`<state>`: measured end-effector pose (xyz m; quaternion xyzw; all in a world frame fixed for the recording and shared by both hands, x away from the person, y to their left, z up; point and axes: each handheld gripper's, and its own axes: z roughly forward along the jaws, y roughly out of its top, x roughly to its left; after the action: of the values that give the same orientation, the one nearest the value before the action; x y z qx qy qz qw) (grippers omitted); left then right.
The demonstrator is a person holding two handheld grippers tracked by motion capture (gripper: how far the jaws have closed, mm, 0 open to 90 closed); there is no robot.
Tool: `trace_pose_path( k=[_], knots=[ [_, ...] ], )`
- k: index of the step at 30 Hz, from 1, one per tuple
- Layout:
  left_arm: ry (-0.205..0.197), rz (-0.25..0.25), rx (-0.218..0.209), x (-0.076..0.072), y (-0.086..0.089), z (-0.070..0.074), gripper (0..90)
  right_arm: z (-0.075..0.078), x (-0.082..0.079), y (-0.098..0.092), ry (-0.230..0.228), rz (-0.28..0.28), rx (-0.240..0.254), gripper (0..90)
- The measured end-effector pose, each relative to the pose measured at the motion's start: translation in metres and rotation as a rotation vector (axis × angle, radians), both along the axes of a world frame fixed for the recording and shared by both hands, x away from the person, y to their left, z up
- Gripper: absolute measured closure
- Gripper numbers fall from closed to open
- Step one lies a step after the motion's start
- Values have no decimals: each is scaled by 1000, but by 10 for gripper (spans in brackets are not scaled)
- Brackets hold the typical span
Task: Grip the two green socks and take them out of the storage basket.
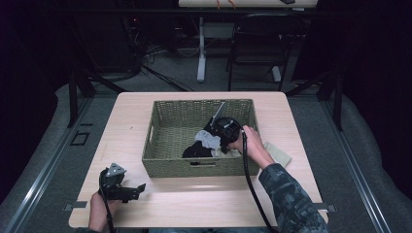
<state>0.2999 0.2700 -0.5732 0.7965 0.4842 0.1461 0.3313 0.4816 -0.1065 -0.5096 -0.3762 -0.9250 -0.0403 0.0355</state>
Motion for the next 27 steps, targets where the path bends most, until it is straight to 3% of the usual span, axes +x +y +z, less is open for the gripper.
trace_pose_path(
  k=[2, 8, 14, 20, 22, 23, 24, 27],
  knots=[
    [-1, 0, -1, 0, 0, 0, 1, 1, 0, -2, -19, -13, 12, 863],
    [0, -4, -4, 0, 1, 0, 1, 18, -4, -10, -75, -27, 15, 878],
    [-1, -1, -2, 0, 0, 0, 1, 52, -9, -22, -135, -38, 52, 875],
    [-2, -8, 0, 0, 0, 0, 1, 87, -13, -35, -192, -62, 124, 874],
    [-2, -8, 0, 0, -1, 0, 1, 91, -13, -36, -200, -57, 121, 874],
    [-2, -7, -1, 1, 0, 0, 1, 102, -14, -39, -218, -63, 133, 874],
    [-2, -7, -1, 1, 0, 0, 1, 102, -14, -39, -218, -63, 133, 874],
    [-3, -8, 0, 1, 0, 0, 1, 123, -17, -42, -260, -65, 152, 874]
  ],
)
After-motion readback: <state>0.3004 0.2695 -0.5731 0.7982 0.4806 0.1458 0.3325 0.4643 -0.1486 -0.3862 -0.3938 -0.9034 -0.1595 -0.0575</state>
